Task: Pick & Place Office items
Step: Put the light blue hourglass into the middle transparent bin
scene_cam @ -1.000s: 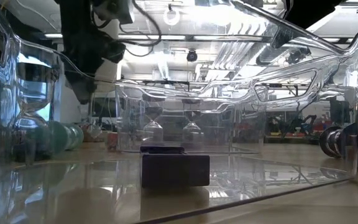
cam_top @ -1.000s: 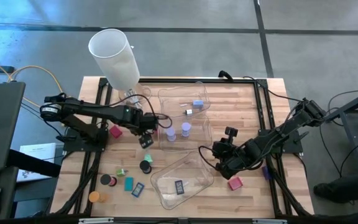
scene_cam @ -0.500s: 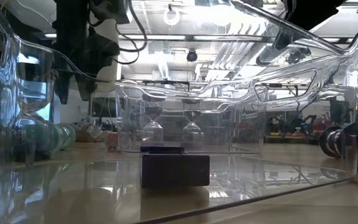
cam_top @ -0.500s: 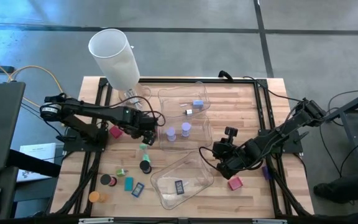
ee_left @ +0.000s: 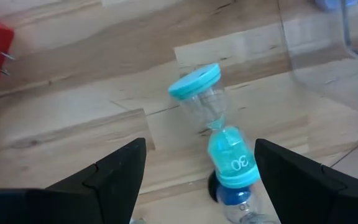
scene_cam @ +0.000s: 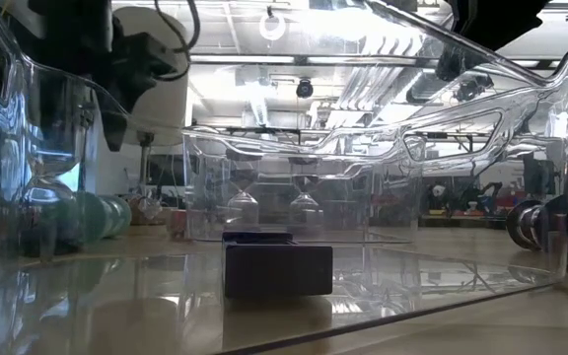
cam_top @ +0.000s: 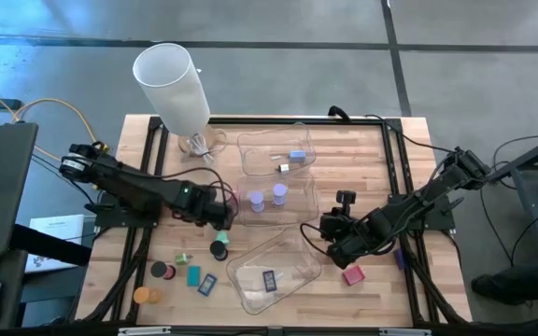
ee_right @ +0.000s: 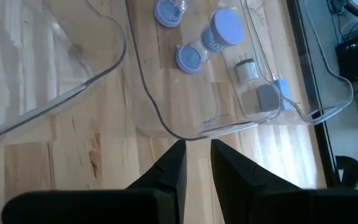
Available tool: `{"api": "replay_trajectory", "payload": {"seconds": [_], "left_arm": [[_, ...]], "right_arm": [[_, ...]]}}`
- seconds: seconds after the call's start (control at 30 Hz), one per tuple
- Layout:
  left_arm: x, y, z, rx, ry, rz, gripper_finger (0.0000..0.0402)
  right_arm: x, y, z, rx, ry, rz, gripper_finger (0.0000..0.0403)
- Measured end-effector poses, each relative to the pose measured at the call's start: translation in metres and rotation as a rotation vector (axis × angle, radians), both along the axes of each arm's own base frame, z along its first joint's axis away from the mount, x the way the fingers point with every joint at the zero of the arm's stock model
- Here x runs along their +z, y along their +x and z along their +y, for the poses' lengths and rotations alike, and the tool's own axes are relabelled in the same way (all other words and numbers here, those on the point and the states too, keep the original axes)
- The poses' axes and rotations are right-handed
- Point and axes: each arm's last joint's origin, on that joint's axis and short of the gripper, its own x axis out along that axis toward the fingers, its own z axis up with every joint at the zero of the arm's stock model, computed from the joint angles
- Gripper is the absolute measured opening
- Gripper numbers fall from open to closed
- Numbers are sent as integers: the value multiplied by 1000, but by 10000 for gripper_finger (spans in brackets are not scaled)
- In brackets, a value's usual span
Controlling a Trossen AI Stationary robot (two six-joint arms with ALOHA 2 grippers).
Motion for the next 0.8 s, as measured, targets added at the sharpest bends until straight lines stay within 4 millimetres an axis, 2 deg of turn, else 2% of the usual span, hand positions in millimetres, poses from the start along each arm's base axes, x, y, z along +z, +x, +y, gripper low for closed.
{"api": "replay_trajectory", "payload": {"seconds": [0.23,0.8], "left_arm": [[-7,5,-1,78,-10,-15,293],[-50,33,14,57,-114,132,293]], "right_arm": [[-1,-1,2,15,61,34,61],[-2,-11,18,93,71,62,61]]}}
